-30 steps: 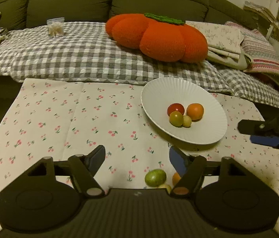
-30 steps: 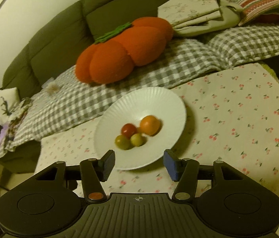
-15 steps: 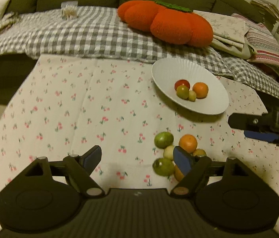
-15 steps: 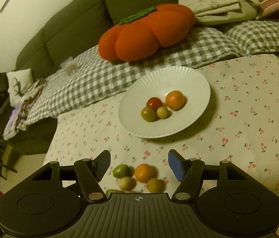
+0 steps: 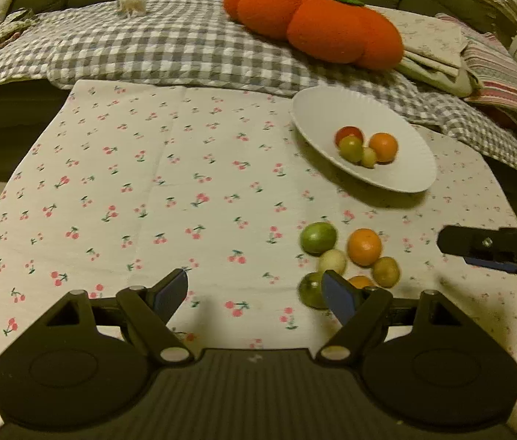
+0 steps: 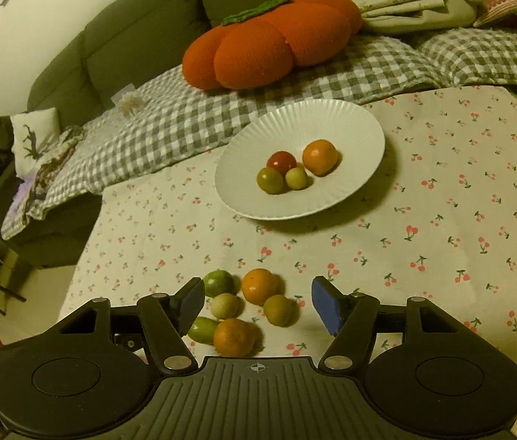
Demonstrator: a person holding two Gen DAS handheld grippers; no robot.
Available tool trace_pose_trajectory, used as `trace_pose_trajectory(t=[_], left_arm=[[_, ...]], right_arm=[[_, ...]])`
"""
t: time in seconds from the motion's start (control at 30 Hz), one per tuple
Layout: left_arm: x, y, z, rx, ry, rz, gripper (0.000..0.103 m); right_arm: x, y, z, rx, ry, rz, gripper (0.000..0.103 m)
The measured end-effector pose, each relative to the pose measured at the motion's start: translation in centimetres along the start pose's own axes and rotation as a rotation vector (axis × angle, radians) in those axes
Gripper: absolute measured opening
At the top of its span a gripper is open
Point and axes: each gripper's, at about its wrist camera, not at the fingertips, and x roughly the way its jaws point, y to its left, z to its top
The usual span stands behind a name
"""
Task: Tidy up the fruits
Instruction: 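Move both tools back to the remaining fruits on the cloth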
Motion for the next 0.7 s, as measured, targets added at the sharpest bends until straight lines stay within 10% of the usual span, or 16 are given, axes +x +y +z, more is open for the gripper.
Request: trace_pose_trajectory(t=[0.7], left_arm=[[3.2,-1.6,-1.3,0.054,-0.020,-0.188,0.036]], right_arm=[[2.0,-1.2,-0.5,0.065,0.079,0.015,0.060]])
